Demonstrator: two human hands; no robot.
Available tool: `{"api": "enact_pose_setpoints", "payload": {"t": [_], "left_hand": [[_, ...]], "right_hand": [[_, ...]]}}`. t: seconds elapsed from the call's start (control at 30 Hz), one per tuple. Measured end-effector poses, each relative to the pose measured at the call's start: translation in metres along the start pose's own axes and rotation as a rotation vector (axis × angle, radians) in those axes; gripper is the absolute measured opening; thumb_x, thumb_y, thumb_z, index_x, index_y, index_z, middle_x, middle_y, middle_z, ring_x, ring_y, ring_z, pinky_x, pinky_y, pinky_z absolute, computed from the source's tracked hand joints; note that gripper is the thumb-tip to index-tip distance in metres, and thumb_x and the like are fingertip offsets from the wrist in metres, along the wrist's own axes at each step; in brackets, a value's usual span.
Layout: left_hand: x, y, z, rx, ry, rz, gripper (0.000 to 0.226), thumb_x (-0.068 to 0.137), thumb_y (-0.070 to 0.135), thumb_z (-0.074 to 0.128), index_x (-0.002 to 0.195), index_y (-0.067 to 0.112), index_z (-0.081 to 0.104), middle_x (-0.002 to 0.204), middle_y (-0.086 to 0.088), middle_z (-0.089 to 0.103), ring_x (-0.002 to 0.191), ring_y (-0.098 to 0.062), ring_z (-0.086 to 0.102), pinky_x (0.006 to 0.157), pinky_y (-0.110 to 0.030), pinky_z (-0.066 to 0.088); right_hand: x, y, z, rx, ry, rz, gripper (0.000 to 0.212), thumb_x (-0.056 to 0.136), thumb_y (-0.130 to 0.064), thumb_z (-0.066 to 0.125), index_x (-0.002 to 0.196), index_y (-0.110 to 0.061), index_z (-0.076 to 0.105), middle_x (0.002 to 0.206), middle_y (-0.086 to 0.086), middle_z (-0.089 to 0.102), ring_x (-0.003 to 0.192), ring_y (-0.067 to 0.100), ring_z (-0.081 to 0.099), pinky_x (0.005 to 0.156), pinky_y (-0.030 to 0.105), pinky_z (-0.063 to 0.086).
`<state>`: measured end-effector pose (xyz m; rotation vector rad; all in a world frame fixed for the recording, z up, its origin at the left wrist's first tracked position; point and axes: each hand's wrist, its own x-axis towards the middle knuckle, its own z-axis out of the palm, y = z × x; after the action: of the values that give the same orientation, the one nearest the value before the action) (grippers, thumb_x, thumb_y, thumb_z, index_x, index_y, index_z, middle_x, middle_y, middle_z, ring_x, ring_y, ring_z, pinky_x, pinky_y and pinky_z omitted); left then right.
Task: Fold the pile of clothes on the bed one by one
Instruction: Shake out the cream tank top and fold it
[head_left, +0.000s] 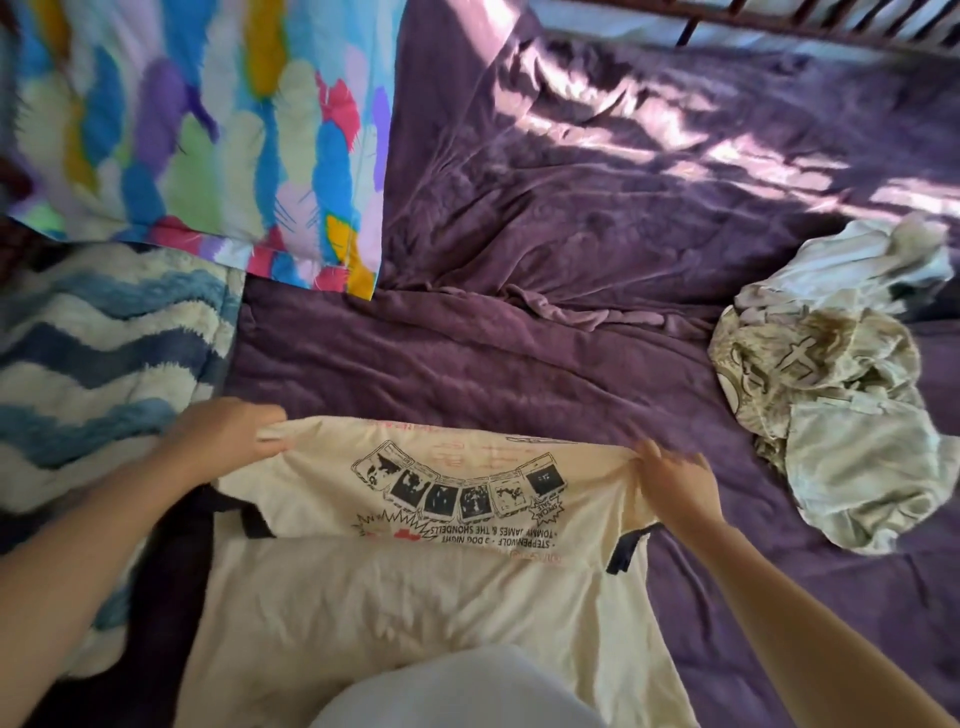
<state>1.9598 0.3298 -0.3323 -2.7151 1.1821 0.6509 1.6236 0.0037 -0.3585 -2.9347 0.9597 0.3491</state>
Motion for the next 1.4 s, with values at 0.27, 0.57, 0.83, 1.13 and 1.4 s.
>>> {"api": "enact_pose_setpoints", "payload": {"t": [0.27, 0.57, 0.83, 1.13, 1.4], "left_hand": [[-0.136, -0.021, 0.089, -0.192, 0.459, 0.346, 0.017, 0.071, 0.024, 0.041, 0.082, 0.022, 0.054, 0.08, 0.002, 0.049, 0.067, -0.016, 0.047, 0.056, -0.025, 0.033], [-0.204, -0.032, 0.158, -0.051, 0.341, 0.316, 0.029, 0.058, 0.02, 0.038, 0.086, 0.024, 0.045, 0.075, 0.005, 0.036, 0.067, -0.022, 0.035, 0.056, -0.037, 0.019], [-0.207, -0.024, 0.15, 0.039, 0.323, 0.192, 0.017, 0.051, 0.02, 0.037, 0.066, 0.027, 0.042, 0.065, 0.001, 0.05, 0.072, -0.023, 0.039, 0.062, -0.037, 0.028], [-0.159, 0.059, 0.109, 0.031, 0.267, 0.04, 0.051, 0.074, 0.035, 0.046, 0.115, 0.009, 0.06, 0.122, -0.024, 0.057, 0.114, -0.044, 0.049, 0.08, -0.061, 0.046], [-0.153, 0.126, 0.147, -0.01, -0.068, 0.092, 0.062, 0.084, 0.058, 0.027, 0.131, 0.02, 0.041, 0.131, -0.021, 0.053, 0.125, -0.04, 0.041, 0.086, -0.062, 0.044]], "right_hand": [[-0.131, 0.016, 0.033, 0.082, 0.346, -0.365, 0.029, 0.102, -0.028, 0.022, 0.084, -0.018, 0.043, 0.065, 0.001, 0.062, 0.061, 0.023, 0.056, 0.062, 0.031, 0.031], [-0.228, 0.005, 0.08, 0.072, 0.113, -0.457, 0.018, 0.095, -0.014, 0.029, 0.085, -0.019, 0.043, 0.076, 0.0, 0.066, 0.074, 0.019, 0.051, 0.068, 0.027, 0.034], [-0.229, 0.006, 0.095, 0.012, -0.002, -0.505, 0.01, 0.09, -0.025, 0.039, 0.082, -0.021, 0.043, 0.066, -0.006, 0.058, 0.06, 0.014, 0.053, 0.065, 0.025, 0.034], [-0.175, -0.027, 0.072, 0.473, -0.419, 0.676, 0.064, 0.09, -0.051, 0.05, 0.14, -0.014, 0.034, 0.141, 0.013, 0.037, 0.129, 0.034, 0.036, 0.102, 0.046, 0.035], [-0.173, -0.038, 0.072, 1.007, -0.42, 1.013, 0.095, 0.08, -0.021, 0.073, 0.149, -0.008, 0.009, 0.15, 0.017, 0.028, 0.135, 0.037, 0.033, 0.107, 0.048, 0.032]]}}
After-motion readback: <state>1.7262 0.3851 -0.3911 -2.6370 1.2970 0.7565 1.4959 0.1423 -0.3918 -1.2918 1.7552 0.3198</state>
